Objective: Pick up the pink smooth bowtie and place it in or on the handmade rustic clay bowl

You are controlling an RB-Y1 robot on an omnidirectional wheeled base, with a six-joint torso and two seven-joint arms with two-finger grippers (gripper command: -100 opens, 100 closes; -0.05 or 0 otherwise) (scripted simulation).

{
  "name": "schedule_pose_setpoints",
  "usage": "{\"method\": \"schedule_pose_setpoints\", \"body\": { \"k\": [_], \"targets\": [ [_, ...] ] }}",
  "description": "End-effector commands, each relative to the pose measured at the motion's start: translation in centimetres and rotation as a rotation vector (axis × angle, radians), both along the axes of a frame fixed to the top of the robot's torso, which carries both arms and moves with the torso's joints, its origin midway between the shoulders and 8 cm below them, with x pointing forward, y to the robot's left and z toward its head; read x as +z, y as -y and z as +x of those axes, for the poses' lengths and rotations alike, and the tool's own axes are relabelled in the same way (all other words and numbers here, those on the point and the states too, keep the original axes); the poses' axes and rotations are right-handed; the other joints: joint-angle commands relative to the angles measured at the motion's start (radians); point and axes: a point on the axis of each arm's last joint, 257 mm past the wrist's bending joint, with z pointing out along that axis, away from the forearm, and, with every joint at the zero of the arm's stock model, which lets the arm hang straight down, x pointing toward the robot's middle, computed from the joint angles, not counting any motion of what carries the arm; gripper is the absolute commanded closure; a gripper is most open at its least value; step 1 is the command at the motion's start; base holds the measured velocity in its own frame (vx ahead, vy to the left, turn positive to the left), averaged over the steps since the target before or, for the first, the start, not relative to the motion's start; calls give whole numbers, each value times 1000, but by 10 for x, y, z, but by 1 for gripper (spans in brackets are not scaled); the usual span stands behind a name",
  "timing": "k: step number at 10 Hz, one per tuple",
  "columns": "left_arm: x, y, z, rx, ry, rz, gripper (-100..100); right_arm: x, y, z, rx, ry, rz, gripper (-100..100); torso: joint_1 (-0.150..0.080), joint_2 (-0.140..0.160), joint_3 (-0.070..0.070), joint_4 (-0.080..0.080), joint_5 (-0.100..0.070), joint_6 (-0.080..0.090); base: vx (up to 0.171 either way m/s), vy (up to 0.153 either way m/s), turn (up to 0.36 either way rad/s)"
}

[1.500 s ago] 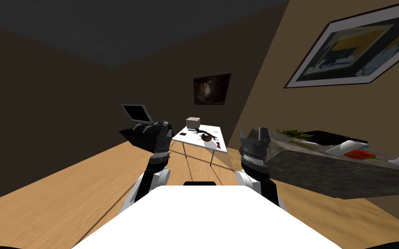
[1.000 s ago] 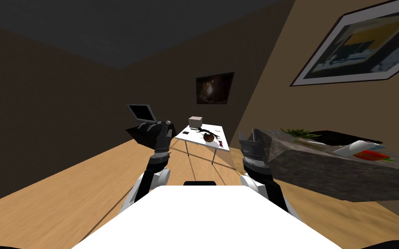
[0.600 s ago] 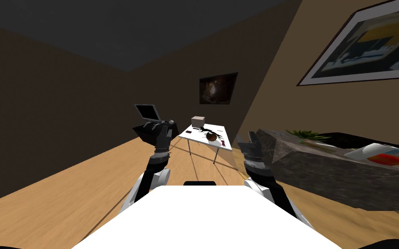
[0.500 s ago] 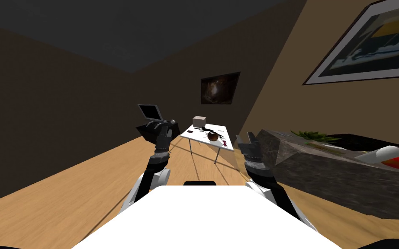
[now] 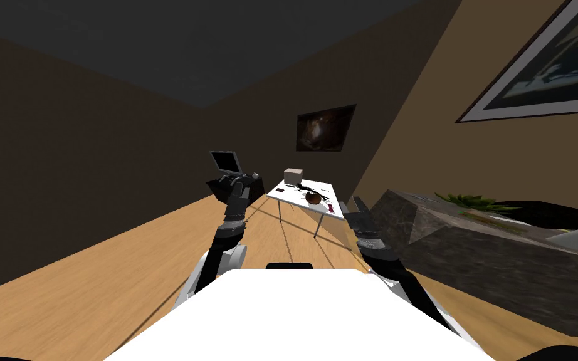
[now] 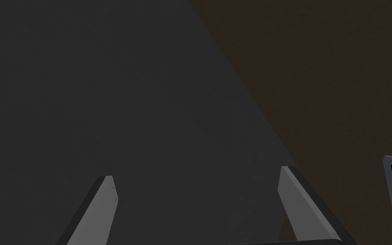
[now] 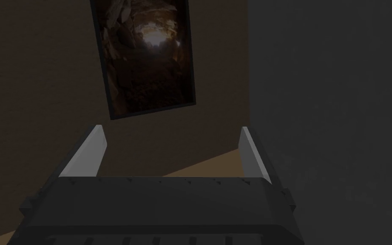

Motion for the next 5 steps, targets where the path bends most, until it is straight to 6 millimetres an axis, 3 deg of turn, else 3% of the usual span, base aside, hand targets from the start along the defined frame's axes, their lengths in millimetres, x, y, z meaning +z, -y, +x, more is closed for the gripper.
{"method": "schedule_pose_setpoints", "body": {
  "k": [1, 2, 3, 4, 5],
  "targets": [
    [0, 0, 0, 0, 0, 0, 0, -23, 3, 3, 24, -76, 8, -100, 0, 0, 0, 0, 0, 0, -11, 63, 152],
    [0, 0, 0, 0, 0, 0, 0, -23, 2, 3, 28, -78, 3, -100, 0, -1, -1, 0, 0, 0, -12, 55, 96],
    [0, 0, 0, 0, 0, 0, 0, -45, 6, 3, 45, -148, 16, -100, 0, -1, -1, 0, 0, 0, -17, 68, 133],
    [0, 0, 0, 0, 0, 0, 0, -45, 5, 3, 51, -151, 8, -100, 1, -1, -1, 0, 0, 0, -23, 64, 117],
    [0, 0, 0, 0, 0, 0, 0, -69, 8, 1, 63, -224, 26, -100, 0, -1, 0, 0, 0, 0, -13, 93, 200]
  ]
}}
